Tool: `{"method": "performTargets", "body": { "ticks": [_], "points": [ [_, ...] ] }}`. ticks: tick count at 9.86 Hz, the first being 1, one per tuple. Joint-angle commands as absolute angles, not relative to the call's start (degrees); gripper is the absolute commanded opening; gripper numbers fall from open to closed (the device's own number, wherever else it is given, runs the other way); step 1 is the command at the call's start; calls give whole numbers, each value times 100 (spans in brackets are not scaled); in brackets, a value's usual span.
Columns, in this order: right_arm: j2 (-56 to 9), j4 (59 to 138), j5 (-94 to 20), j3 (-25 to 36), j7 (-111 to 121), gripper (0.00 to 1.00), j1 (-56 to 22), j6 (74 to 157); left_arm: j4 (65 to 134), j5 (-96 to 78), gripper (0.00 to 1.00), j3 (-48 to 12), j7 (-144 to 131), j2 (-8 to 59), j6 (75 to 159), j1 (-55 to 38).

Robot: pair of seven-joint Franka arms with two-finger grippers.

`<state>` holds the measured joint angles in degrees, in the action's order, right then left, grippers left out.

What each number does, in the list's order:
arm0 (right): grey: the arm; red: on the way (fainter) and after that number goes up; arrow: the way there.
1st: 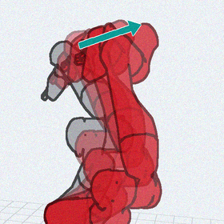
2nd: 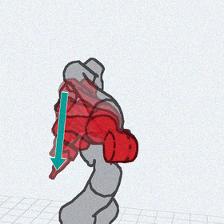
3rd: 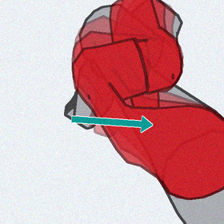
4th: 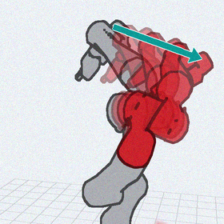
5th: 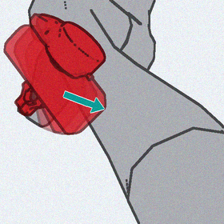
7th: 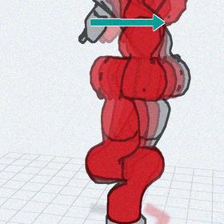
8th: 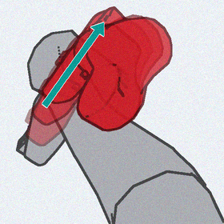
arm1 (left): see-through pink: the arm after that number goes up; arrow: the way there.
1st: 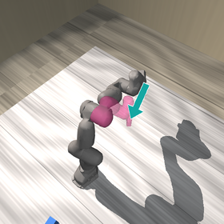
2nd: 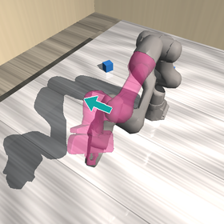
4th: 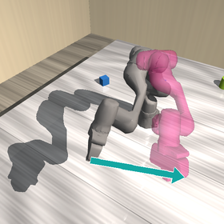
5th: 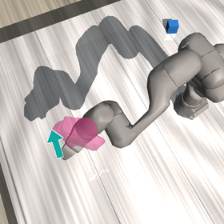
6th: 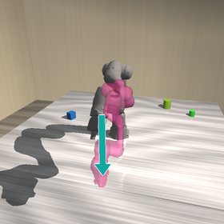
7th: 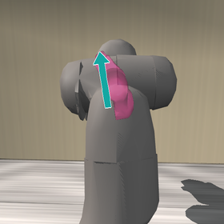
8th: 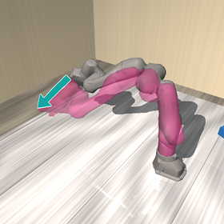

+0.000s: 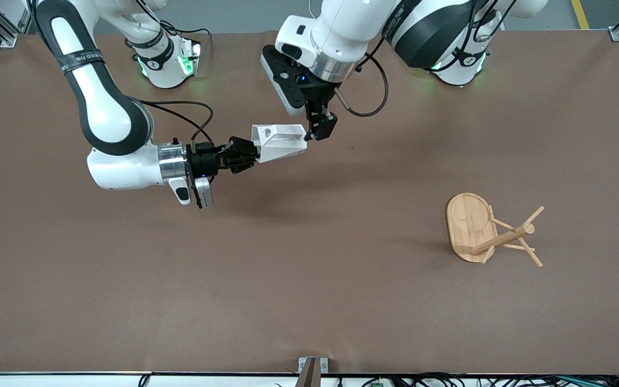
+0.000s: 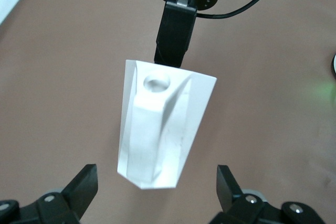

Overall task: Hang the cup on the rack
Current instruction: 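Carry the cup toward the left gripper while the left gripper reaches it, then grasp the cup with the left gripper while the right gripper releases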

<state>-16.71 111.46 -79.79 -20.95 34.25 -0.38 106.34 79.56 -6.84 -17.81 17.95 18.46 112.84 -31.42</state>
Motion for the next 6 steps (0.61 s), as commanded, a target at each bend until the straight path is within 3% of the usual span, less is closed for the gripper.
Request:
{"method": "performTargets", "body": {
  "ticks": [1, 6],
  "points": [
    [-1450, 11364, -8191, -2153, 3533, 0, 18, 10591, 7954, -765, 100, -1890, 2065, 2188, 11417, -3129],
    [-1354, 11355, -8437, -2197, 3533, 0, 9, 10556, 7963, -940, 98, -1890, 2619, 2391, 11417, -3129]
  ]
}}
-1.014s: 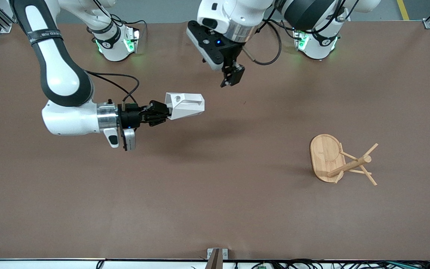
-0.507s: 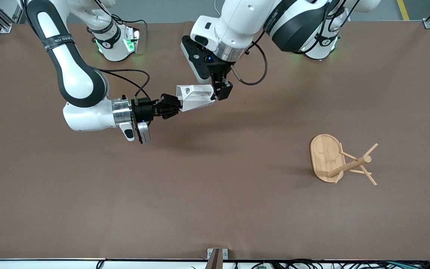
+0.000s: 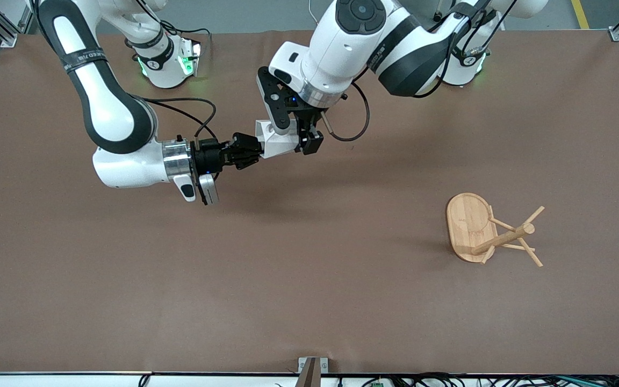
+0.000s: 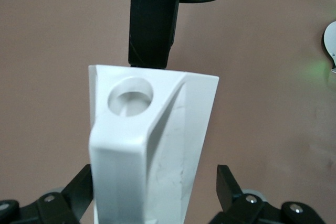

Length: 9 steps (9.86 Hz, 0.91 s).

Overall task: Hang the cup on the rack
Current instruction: 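Grasp the cup with the left gripper while the right gripper releases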

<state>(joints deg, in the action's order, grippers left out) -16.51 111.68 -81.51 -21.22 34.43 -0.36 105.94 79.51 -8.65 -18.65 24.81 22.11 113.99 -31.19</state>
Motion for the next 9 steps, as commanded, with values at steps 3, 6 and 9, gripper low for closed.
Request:
{"method": "performTargets", "body": {
  "ticks": [3, 6, 9],
  "points": [
    [-1275, 11355, -8446, -2197, 3498, 1, 9, 10556, 7972, -923, 0, -1898, 2628, 2382, 11417, -3129],
    [-1257, 11347, -8446, -2197, 3419, 1, 9, 10547, 7963, -923, 0, -1890, 2663, 2347, 11417, -3050],
    [-1169, 11250, -8411, -2188, 2830, 100, 9, 10494, 7989, -879, 0, -1881, 2681, 2294, 11268, -3032]
  ]
}}
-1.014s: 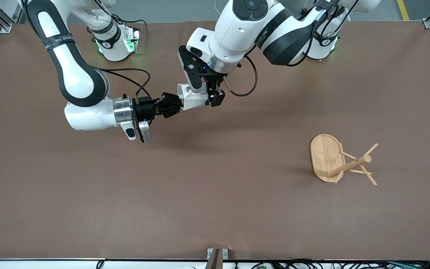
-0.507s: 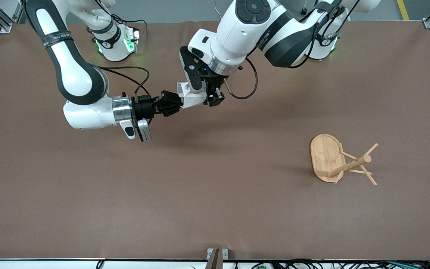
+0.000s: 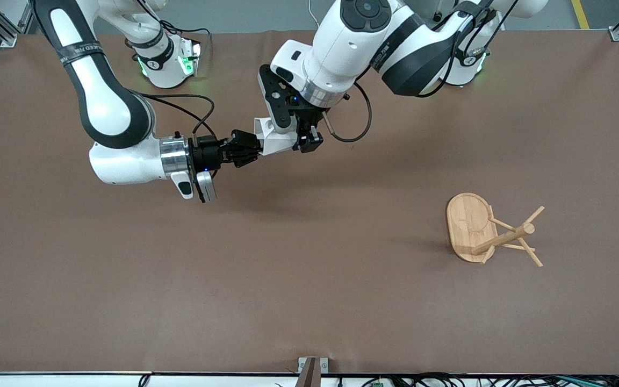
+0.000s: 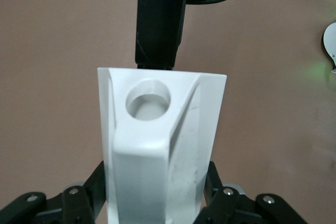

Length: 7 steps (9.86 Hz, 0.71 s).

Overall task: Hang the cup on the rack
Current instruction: 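Grasp the cup with the left gripper while the right gripper releases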

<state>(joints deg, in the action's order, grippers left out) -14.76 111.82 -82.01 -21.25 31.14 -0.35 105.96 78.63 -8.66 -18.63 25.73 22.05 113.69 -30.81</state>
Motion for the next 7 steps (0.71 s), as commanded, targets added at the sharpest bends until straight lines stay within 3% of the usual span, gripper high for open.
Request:
{"method": "performTargets", "body": {
  "ticks": [1, 4, 7],
  "points": [
    [-1178, 11250, -8350, -2171, 2821, 100, 35, 10512, 7981, -870, 0, -1881, 2672, 2285, 11120, -3024],
    [-1195, 11188, -7623, -2127, 2777, 100, 367, 10521, 7989, -861, 0, -1837, 2672, 2259, 11013, -3015],
    [-1161, 11023, -6176, -2110, 2236, 100, 798, 10486, 7989, -756, 0, -1811, 2515, 2233, 10584, -2735]
  ]
}}
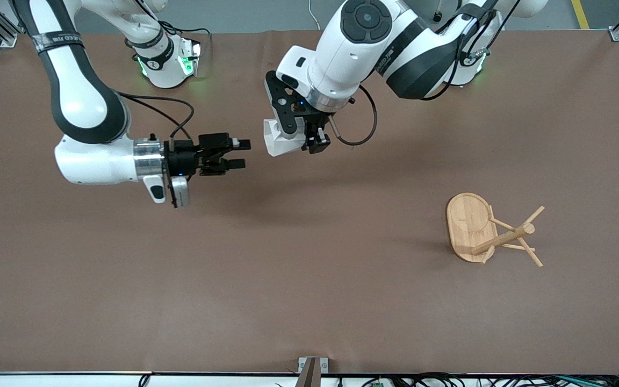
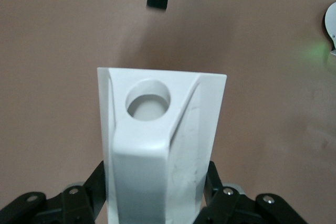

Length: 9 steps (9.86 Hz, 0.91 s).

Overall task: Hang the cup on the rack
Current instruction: 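Carry the cup with the left gripper over the wooden rack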

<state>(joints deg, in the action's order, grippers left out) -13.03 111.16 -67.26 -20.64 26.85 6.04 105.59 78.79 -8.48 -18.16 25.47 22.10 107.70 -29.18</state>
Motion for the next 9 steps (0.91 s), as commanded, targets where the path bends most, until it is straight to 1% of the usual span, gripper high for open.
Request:
{"method": "performTargets", "body": {
  "ticks": [1, 3, 5, 6, 7, 8, 9],
  "points": [
    [-1064, 10804, -5422, -1996, 1536, 100, 826, 10477, 7989, -721, 0, -1811, 2079, 2137, 10330, -2516],
    [-731, 10609, -3271, -1881, 400, 100, 835, 10555, 7981, -222, 0, -1811, 580, 1943, 10143, -2278],
    [-563, 10608, -1546, -1374, 211, 100, 861, 10739, 7972, -228, 0, -1828, -367, 1898, 10143, -1734],
    [-423, 10547, -946, -980, 211, 100, 827, 10906, 7954, -263, 0, -1837, -604, 1855, 10143, -1436],
    [-361, 10277, -314, -741, 263, 100, 800, 10994, 8006, -264, 0, -1811, -780, 1863, 10143, -1250],
    [-378, 9892, 232, -616, 264, 100, 774, 10865, 8320, -194, 0, -1741, -956, 1698, 10143, -1161],
    [-352, 9592, 429, -441, 264, 100, 652, 10576, 8689, -185, 0, -1645, -967, 1540, 10177, -1082]
  ]
}}
